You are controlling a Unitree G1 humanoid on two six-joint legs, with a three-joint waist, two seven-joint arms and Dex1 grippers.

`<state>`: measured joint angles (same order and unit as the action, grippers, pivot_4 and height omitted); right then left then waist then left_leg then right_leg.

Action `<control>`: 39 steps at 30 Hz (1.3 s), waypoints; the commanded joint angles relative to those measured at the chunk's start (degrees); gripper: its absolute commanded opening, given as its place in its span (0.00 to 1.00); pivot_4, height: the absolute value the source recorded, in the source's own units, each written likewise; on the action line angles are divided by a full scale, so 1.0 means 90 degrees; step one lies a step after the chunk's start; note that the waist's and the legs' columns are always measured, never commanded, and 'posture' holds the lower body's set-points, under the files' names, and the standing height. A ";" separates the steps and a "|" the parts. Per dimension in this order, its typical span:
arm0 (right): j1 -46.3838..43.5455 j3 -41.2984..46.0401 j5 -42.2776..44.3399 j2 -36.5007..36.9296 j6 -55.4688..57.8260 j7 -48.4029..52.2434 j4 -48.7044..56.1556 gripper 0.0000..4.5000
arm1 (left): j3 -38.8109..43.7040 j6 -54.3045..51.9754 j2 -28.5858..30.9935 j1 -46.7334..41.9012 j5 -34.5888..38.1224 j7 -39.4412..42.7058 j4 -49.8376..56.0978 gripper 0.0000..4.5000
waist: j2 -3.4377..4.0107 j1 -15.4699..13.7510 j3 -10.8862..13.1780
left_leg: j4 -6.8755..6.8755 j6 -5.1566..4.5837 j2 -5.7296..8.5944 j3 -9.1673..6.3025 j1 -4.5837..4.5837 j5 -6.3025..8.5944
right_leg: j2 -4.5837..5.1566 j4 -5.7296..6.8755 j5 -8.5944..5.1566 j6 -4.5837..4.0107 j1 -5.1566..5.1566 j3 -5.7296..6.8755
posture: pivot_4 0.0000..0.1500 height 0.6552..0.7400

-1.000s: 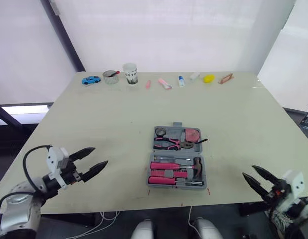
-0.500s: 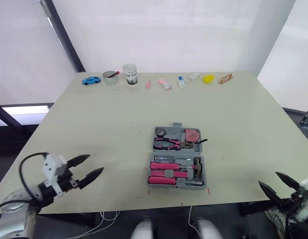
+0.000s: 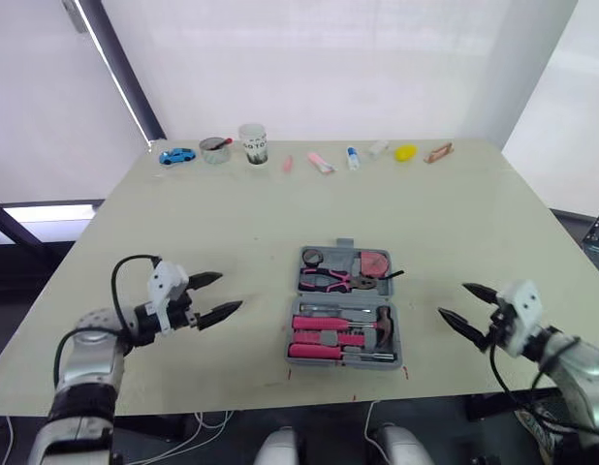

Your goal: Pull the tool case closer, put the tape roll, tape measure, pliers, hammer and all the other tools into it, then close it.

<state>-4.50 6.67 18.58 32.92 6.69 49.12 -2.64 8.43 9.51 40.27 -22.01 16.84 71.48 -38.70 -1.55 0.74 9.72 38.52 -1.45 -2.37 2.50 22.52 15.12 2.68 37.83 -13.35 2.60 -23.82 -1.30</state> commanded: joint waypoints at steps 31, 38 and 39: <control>-0.2555 -0.2182 -0.1985 -0.0561 -0.1100 0.0934 -0.2732 0.01 | -0.1440 0.1099 -0.1114 -0.2793 -0.2099 0.0633 -0.3506 0.00 | -0.0001 0.0023 0.0002 | 0.0005 0.0000 0.0007 -0.0041 0.0036 0.0000 | -0.0002 0.0003 0.0001 0.0002 -0.0012 0.0029 | 1.00 1.00; -0.2503 -0.2186 -0.1994 -0.0605 -0.1079 0.0975 -0.2629 0.01 | -0.1434 0.1087 -0.1260 -0.2865 -0.2216 0.0624 -0.3641 0.00 | -0.0001 0.0027 0.0002 | 0.0005 0.0000 0.0007 -0.0043 0.0036 0.0000 | -0.0002 0.0004 0.0001 0.0002 -0.0012 0.0029 | 1.00 1.00; -0.2502 -0.2187 -0.2001 -0.0608 -0.1080 0.0970 -0.2625 0.01 | -0.1432 0.1084 -0.1287 -0.2878 -0.2224 0.0607 -0.3656 0.00 | -0.0002 0.0025 0.0001 | 0.0004 0.0000 0.0007 -0.0043 0.0036 0.0000 | -0.0002 0.0004 0.0001 0.0002 -0.0012 0.0029 | 1.00 1.00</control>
<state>-27.10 -12.96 0.00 27.77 -2.58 57.21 -28.60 -4.54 18.84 29.10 -47.20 -2.78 77.03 -71.16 -1.56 0.97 9.73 38.56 -1.46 -2.31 2.11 22.85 15.12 2.66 37.88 -13.34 2.61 -23.93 -1.04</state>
